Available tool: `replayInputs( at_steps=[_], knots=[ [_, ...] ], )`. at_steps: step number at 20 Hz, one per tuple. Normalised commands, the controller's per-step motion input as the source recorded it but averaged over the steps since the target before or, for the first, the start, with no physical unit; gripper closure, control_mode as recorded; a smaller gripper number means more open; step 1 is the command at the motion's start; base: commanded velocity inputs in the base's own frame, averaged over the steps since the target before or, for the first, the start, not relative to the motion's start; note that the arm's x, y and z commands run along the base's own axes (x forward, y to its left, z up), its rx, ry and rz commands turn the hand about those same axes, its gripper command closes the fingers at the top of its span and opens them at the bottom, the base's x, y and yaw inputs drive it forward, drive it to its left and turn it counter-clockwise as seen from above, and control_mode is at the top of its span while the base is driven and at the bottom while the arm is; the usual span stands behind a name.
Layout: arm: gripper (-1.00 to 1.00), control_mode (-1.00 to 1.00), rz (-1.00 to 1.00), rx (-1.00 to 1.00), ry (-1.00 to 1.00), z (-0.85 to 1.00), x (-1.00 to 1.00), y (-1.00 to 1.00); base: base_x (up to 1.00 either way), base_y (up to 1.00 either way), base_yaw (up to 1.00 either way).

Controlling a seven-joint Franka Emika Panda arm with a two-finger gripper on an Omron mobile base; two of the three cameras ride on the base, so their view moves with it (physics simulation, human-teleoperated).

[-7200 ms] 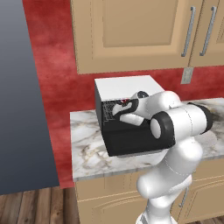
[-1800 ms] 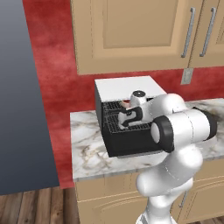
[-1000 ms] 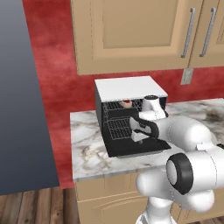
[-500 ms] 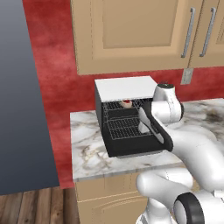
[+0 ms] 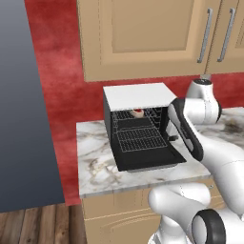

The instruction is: Open the toaster oven door. Place the baguette on the bottom rack in the toaster oven and place the steak on the top rack.

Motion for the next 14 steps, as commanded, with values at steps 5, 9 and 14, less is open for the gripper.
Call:
replayInputs(
  at_steps=[5,9,14],
  knots=[
    [-1.0,-1.0,0.0,0.0,0.03,0.0,0.0,-0.03,0.0,0.0,0.0],
    [-1.0,-1.0,0.0,0.0,0.0,0.0,0.0,0.0,0.0,0.0,0.0],
    [-1.0,-1.0,0.0,0.0,0.0,0.0,0.0,0.0,0.0,0.0,0.0]
  ],
)
